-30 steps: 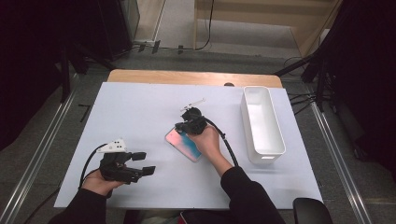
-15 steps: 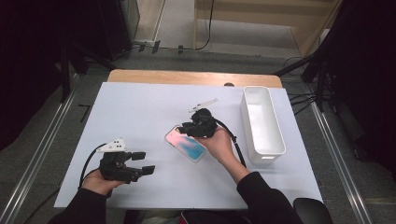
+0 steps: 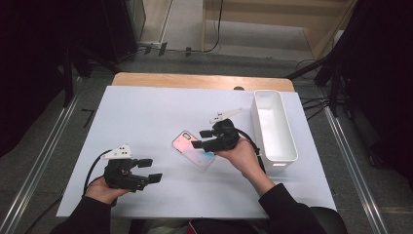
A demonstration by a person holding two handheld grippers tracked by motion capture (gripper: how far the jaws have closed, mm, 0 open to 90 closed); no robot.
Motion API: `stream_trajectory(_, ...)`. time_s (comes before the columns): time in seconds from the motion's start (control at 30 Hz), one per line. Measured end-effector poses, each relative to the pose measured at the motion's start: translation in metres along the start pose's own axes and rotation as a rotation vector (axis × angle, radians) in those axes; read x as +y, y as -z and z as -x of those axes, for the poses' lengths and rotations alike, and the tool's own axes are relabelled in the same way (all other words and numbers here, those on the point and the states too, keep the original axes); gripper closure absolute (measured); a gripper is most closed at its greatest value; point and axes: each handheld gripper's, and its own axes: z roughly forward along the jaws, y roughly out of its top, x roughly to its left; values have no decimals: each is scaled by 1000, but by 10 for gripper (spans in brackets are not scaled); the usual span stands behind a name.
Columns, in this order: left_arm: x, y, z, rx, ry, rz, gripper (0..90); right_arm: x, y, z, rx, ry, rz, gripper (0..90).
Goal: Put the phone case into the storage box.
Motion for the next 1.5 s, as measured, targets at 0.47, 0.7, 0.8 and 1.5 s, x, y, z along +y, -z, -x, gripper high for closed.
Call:
stream_trajectory(0.47, 0, 0, 0, -5, 1, 1, 250, -26, 45, -11, 34, 53, 64, 241)
stream_trajectory(0.7, 0, 0, 0, -4, 0, 2, 250, -39, 56, -13, 27, 62, 79, 237)
stream_trajectory(0.8, 0, 0, 0, -2, 1, 1, 250, -42, 58, -15, 27, 70, 80, 232)
stream_trajectory(1.5, 0, -1, -1, 1, 0, -5, 250, -76, 78, -19, 26, 71, 42, 206)
